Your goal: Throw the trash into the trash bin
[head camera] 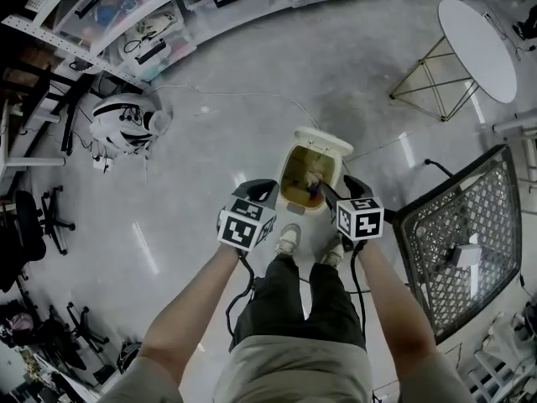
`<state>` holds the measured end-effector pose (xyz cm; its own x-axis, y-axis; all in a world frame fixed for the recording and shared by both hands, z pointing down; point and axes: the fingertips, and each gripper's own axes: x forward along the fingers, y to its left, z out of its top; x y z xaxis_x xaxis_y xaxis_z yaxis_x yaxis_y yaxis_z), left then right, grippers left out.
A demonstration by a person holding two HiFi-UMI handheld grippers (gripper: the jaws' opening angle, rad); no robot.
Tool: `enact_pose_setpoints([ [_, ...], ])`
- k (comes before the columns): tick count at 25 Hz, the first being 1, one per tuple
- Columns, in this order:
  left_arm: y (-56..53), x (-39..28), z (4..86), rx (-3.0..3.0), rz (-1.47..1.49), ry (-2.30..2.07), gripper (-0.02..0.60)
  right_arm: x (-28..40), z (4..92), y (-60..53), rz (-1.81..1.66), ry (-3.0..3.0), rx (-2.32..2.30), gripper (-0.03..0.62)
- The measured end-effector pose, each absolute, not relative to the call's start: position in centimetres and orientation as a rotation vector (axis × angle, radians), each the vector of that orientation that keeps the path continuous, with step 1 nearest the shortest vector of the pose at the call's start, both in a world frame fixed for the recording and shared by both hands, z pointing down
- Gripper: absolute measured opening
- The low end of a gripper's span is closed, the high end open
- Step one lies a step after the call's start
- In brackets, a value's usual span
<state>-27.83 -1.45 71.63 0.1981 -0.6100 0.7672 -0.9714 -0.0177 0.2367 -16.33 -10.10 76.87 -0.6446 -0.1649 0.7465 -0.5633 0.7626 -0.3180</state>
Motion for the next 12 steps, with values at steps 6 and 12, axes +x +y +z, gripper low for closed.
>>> enact_pose_setpoints([
  [6,-3.8,-27.4,63.8,1.826,0.604,-1.559,0.002,-13.6,64.6,-12.3,0.615,-2.392,0.646,0.253],
  [12,-6.5,-26.2,53.7,1.981,0.564,-1.642,0.002,-10.1,51.1,-14.5,0.394,-2.554,0.734,0.253],
])
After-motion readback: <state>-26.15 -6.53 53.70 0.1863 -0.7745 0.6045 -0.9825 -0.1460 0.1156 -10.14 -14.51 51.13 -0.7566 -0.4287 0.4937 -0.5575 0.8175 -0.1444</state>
